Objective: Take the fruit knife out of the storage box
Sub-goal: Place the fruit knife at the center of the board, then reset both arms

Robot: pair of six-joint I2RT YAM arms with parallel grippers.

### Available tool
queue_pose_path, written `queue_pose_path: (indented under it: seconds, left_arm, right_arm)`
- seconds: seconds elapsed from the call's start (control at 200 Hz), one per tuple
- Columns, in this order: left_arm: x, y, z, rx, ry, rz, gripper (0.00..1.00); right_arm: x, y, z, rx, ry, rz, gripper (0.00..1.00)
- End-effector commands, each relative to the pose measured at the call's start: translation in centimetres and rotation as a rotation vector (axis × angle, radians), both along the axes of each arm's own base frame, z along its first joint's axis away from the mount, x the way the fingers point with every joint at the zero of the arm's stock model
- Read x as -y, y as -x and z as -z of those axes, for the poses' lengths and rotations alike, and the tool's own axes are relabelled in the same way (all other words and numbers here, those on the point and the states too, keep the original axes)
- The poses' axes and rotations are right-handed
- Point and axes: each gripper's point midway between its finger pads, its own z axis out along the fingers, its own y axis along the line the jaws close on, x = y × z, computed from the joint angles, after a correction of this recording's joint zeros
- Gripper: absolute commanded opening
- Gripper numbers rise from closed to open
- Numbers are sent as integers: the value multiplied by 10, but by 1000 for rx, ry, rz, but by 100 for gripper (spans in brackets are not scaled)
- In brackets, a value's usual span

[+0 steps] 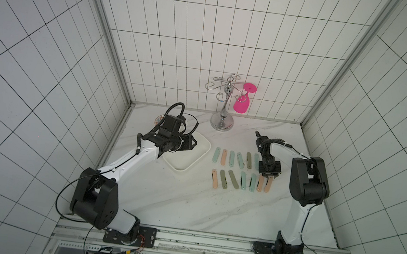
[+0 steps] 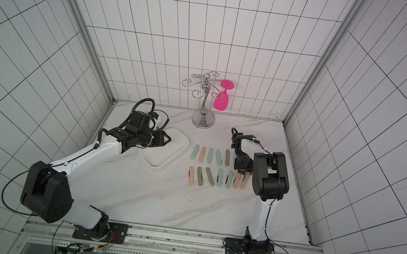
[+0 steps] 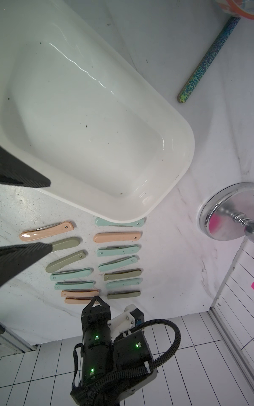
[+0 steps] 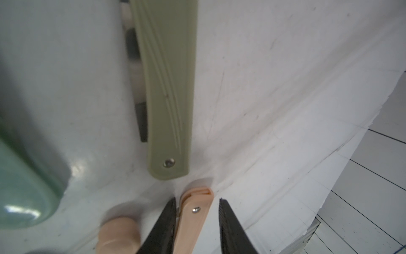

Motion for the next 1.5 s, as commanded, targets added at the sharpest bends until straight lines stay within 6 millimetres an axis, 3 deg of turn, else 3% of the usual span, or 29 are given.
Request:
queue_pose_path:
  seconds: [0.0, 0.22, 0.435, 0.45, 0.47, 0.48, 0.5, 0.655, 0.745, 0.979, 1.009, 1.024, 1.264, 1.374, 1.494]
  left_arm:
    - [-2, -2, 2, 3, -10, -4, 45]
    - [-6, -4, 1, 18, -33, -15, 45]
    - [-20, -15, -11, 83, -121, -43, 45]
    - [-22, -16, -12, 88, -130, -48, 45]
    - [-24, -18, -13, 95, -142, -55, 45]
    - [-25, -19, -14, 99, -148, -60, 45]
    - [-27, -21, -15, 105, -158, -67, 45]
    - [-49, -38, -27, 162, -248, -140, 54]
    - [-63, -49, -31, 200, -300, -190, 61]
    - [-101, -75, -22, 246, -401, -308, 76]
    - [-105, -76, -20, 245, -407, -313, 92]
    - [-107, -77, -18, 244, -412, -316, 94]
    - [-140, -84, -4, 281, -525, -390, 98]
    - [-158, -90, -4, 349, -588, -437, 98]
    - [-179, -92, 12, 397, -590, -457, 98]
  right_arm:
    - [-4, 7, -8, 14, -23, 14, 35]
    - [-11, -2, -44, 107, -76, 17, 38]
    - [-16, -15, -99, 255, -119, 12, 41]
    - [-16, -17, -104, 267, -119, 11, 43]
    - [-16, -19, -109, 282, -122, 10, 56]
    - [-16, -20, -112, 290, -123, 8, 85]
    - [-16, -21, -117, 303, -125, 4, 100]
    - [-15, -31, -151, 403, -127, 9, 99]
    - [-25, -46, -162, 491, -210, -7, 99]
    - [-33, -98, -163, 687, -367, 33, 99]
    - [-30, -104, -160, 702, -398, 59, 99]
    - [-30, -106, -159, 710, -415, 68, 99]
    - [-5, -132, -140, 812, -519, 202, 99]
    - [7, -136, -131, 797, -451, 176, 99]
    - [23, -133, -123, 823, -350, 147, 99]
